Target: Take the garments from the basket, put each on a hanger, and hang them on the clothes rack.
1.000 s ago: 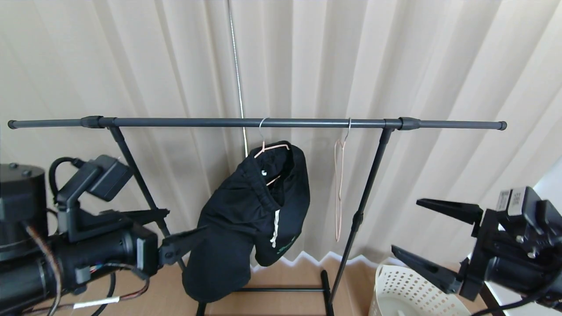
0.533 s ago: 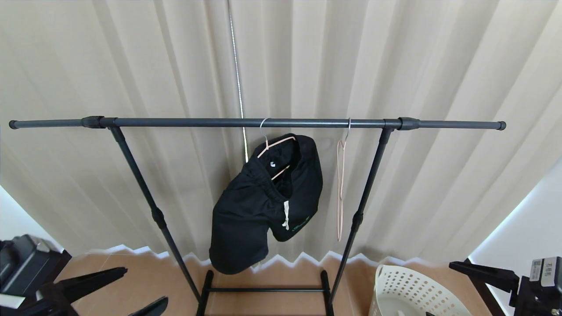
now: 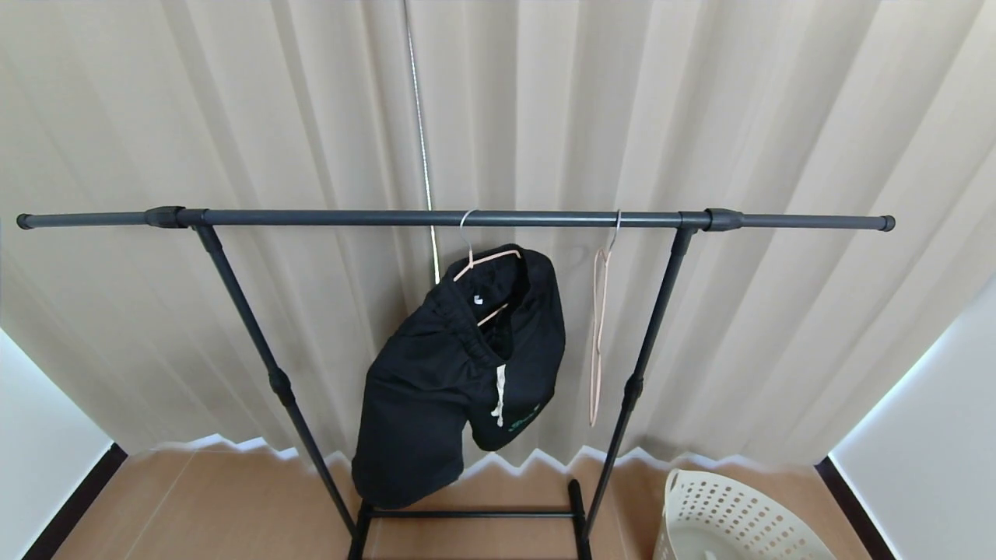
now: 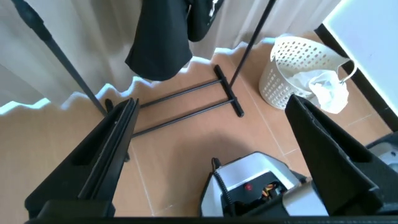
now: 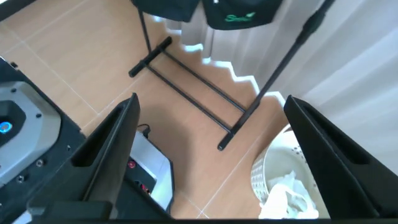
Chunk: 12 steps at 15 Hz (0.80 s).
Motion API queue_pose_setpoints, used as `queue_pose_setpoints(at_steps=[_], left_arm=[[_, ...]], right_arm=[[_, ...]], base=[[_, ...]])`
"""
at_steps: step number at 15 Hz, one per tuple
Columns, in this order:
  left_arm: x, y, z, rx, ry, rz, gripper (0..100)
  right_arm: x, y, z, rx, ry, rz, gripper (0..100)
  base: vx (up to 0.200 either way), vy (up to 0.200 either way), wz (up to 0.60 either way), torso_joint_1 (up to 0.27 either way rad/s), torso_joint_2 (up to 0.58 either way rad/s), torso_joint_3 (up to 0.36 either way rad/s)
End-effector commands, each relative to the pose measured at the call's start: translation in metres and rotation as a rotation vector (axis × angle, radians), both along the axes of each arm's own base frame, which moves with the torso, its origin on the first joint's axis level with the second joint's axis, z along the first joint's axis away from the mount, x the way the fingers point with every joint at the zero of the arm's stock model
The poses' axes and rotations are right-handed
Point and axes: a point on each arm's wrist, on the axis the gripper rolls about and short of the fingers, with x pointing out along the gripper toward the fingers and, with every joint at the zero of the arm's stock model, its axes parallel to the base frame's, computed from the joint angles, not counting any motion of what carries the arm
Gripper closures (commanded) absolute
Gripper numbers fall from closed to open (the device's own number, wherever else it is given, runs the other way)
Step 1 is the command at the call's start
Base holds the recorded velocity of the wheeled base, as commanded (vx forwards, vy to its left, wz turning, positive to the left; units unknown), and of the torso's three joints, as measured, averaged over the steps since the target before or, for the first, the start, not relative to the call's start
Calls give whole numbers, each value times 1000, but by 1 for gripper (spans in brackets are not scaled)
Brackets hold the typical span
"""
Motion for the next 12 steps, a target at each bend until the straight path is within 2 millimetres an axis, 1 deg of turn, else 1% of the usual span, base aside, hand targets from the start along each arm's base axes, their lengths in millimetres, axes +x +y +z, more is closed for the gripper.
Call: queue_pose_setpoints(at_steps=[1,2,4,6,7,8,9,10,12], left_arm=[[-23,7,-12,19,-118,-12,0],[-27,8,-13,12,-148,-1,0],[-29,8,-13,37,-189,97,0],[-31,8,-13,67,-225,177,0],[-33,7,-14,80,-255,217,0],[-34,7,-14,79,-262,222,0],[-40,7,-15,73,-334,240,0],[-42,7,-16,72,-369,257,0],[-44,5,-16,61,-414,218,0]], right_arm=[[-18,-7,-3,40,-143,-48,0],[-21,-9,-3,44,-180,-89,0],[-28,-12,-3,85,-268,-184,0],[-30,-12,-4,137,-276,-251,0],[-33,-13,-4,147,-307,-302,0],[-33,-13,-4,148,-315,-310,0],[-36,-13,-4,145,-354,-376,0],[-36,-13,-4,134,-364,-433,0],[-38,-12,-5,127,-392,-503,0]], base=[[0,0,0,0,0,0],[0,0,0,0,0,0],[0,0,0,0,0,0],[0,0,0,0,0,0],[0,0,0,0,0,0],[0,0,0,0,0,0],[0,0,0,0,0,0],[0,0,0,0,0,0],[0,0,0,0,0,0]])
